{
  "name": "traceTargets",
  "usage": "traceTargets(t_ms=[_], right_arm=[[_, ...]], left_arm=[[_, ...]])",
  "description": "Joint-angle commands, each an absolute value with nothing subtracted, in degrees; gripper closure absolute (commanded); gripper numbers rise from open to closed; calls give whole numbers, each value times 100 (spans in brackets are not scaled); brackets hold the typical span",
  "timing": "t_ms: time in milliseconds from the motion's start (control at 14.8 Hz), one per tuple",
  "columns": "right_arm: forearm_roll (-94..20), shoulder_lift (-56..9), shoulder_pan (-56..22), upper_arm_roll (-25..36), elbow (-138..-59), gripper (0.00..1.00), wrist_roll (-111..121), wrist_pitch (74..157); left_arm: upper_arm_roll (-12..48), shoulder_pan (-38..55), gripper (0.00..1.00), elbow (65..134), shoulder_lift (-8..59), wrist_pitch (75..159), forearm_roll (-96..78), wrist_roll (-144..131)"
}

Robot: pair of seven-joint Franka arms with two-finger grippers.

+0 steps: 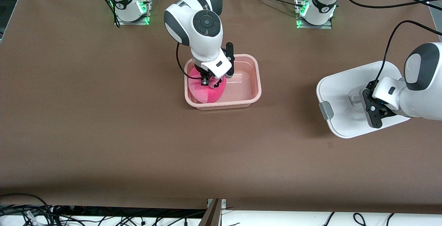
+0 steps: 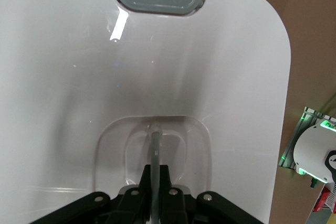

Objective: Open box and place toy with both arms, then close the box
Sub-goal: 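Lift the lid aside with the left gripper while the right gripper carries the toy, then lower the pink toy into the box and open the right gripper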

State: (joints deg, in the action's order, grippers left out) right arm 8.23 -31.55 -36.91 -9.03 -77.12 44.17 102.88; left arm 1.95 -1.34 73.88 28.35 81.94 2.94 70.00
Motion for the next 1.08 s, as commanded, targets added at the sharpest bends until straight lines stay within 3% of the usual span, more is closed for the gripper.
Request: traceTargets(t_ms=[0, 473, 541, 609, 1014], right_arm=[[931, -3348, -3753, -905, -7532, 100, 4298, 10187], [1318, -3972, -3928, -905, -7532, 100, 3860, 10300], [1318, -4034, -3929, -914, -7532, 96, 3832, 10457], [1292, -4078, -3929, -914, -7532, 1, 3797, 10607], [765, -4332, -4271, -949, -7532, 0, 1840, 12416]], left_arm=[[246, -185, 100, 7444, 2751, 8130, 352, 7146], [255, -193, 100, 7436, 2760, 8139, 352, 7154], [255, -202, 100, 7436, 2760, 8139, 352, 7154], [255, -220, 100, 7436, 2760, 8139, 352, 7154], [299, -211, 100, 7436, 2768, 8139, 343, 7154]])
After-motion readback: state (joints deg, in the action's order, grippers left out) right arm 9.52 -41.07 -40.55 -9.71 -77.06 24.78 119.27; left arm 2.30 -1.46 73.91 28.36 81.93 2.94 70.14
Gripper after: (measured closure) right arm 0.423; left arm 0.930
